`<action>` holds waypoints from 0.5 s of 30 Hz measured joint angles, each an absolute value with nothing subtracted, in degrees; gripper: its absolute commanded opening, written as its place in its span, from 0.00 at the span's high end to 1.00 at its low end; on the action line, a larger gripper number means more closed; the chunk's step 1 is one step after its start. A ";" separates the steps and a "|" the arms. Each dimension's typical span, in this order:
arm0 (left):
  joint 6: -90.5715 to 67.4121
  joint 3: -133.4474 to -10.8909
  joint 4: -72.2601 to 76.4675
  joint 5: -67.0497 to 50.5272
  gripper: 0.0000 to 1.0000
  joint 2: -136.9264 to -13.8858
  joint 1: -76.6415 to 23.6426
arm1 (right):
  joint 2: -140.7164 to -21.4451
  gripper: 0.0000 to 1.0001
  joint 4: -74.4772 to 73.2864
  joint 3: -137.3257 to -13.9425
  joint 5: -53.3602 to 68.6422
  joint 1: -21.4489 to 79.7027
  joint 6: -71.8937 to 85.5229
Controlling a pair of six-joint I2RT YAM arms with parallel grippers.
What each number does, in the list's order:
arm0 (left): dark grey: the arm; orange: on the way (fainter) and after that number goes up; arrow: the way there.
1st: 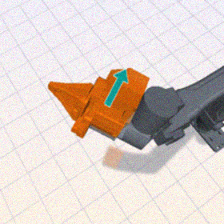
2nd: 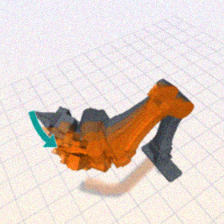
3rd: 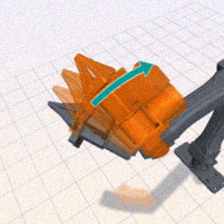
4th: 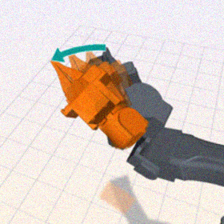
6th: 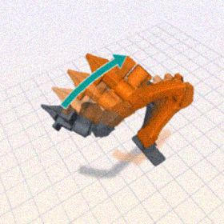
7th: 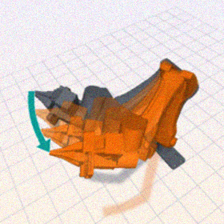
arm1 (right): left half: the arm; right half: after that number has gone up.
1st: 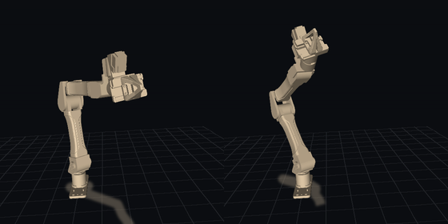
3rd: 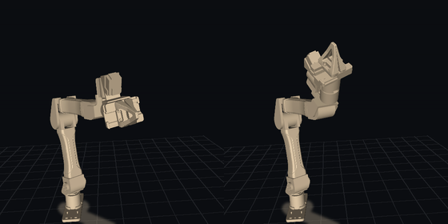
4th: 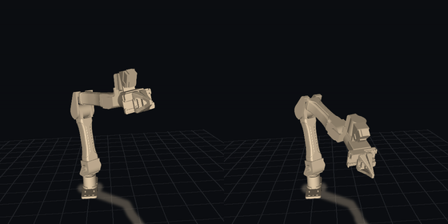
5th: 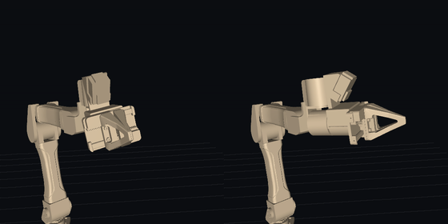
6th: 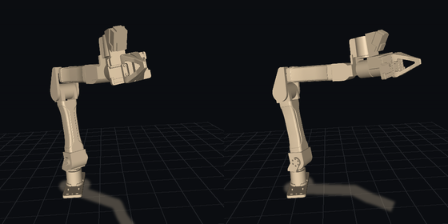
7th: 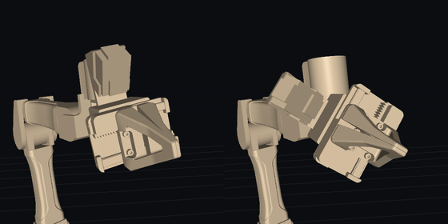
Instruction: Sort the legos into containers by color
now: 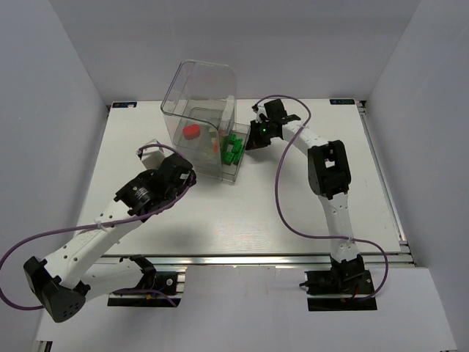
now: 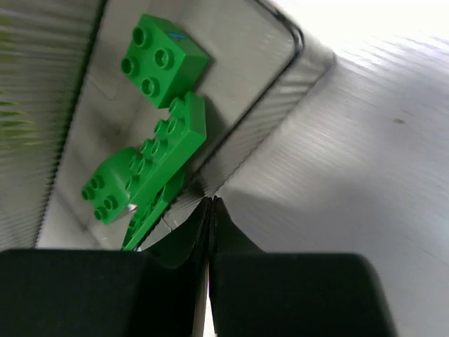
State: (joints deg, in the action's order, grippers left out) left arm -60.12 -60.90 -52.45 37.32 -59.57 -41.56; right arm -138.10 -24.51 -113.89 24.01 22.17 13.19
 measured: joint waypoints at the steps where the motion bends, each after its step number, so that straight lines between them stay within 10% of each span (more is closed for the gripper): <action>1: -60.23 -60.90 -52.45 37.10 0.26 -59.31 -41.56 | -138.34 1.00 -24.25 -114.15 24.91 22.22 13.78; 15: -61.06 -60.90 -52.25 34.44 0.26 -57.78 -41.56 | -142.76 0.76 -15.11 -117.34 36.34 23.33 23.62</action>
State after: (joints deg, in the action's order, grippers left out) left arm -61.06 -60.90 -52.25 34.44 -57.78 -41.56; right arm -142.76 -15.11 -117.34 36.34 23.33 23.62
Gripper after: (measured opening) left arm 0.742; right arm 0.197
